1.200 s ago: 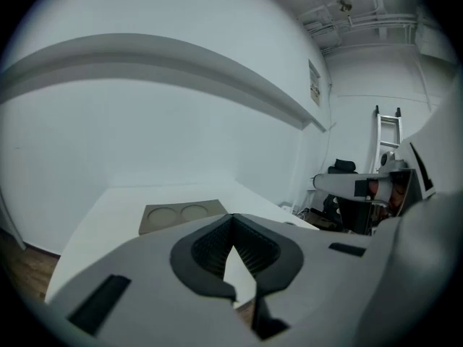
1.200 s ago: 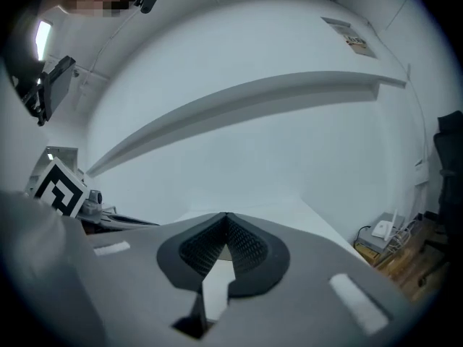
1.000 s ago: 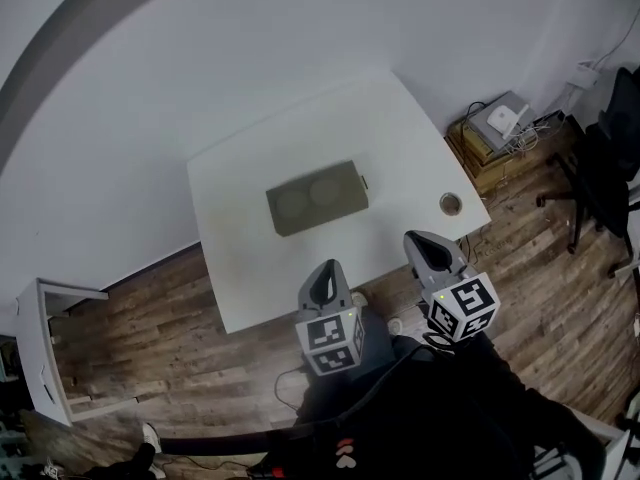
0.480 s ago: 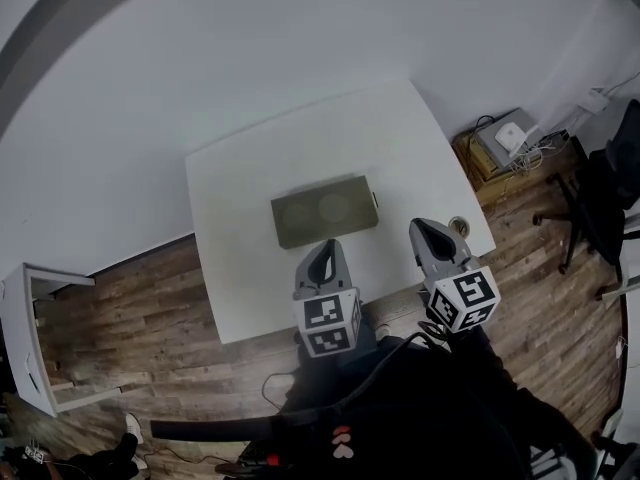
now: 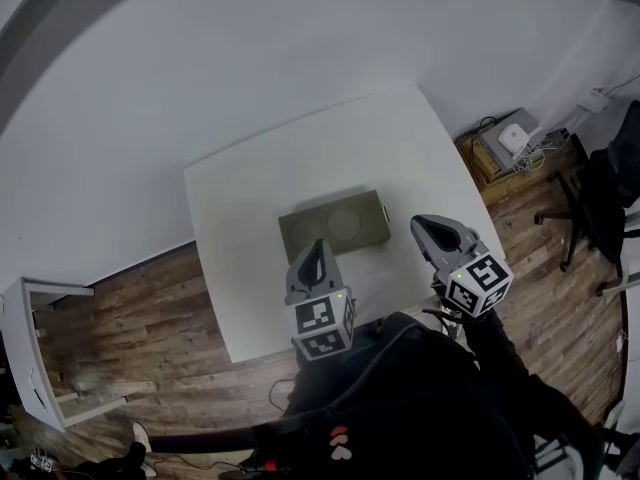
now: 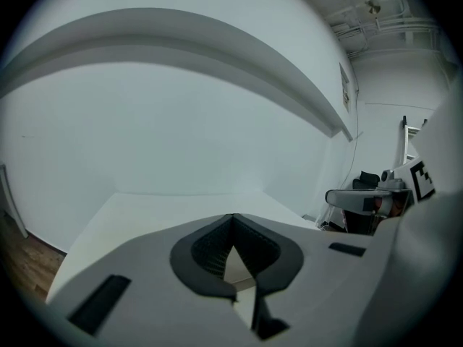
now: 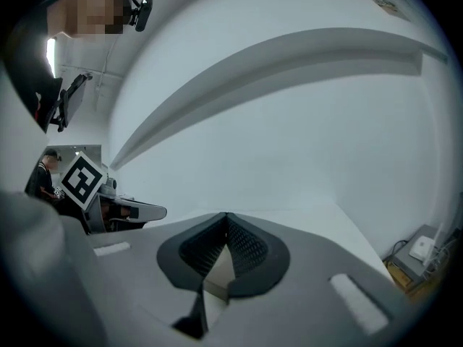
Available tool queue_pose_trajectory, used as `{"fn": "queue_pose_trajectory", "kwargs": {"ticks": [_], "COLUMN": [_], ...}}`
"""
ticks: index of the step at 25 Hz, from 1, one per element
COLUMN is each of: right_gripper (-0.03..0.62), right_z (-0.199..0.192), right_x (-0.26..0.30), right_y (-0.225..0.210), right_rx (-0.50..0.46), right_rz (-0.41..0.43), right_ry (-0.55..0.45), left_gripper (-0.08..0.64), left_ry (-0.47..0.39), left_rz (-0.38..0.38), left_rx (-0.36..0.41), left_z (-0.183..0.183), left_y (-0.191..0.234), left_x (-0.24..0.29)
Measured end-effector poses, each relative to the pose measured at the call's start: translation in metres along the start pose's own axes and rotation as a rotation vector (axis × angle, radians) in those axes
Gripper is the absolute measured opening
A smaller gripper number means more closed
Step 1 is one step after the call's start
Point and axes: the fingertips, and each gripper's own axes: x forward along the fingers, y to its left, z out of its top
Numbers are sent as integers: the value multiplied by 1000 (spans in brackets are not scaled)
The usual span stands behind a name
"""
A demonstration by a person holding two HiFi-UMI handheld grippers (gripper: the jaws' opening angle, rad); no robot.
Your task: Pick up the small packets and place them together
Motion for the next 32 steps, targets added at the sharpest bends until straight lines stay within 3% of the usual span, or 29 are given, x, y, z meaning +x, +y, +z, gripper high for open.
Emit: {"fn": "queue_pose_trajectory", "kwargs": {"ticks": [10,18,22,28,30,32], "right_gripper": [-2,1,24,121,179,189], "right_z": [0,5,-12,-64,-83,-101], "right_x": [37,57,64,71,70,72], "right_y": [19,-2,-17,-35,-38,-43], "right_rx": [-63,-166,-238,-362,-402,-468], "right_rz": [129,223,327,495,560,602], "right_ry": [41,122,238,484,573,654], "left_gripper": [0,0,0,0,0,-1], "left_ry": [-11,-22,-24,13,29,43], "left_rz": [60,92,107,139,142,146], "left_rx": [-33,-52,-64,-85,-88,-92], "left_z": [5,18,16,6,2,0], "left_y": [12,9,11,26,28,29], "left_x": [3,10,14,21,24,27]}}
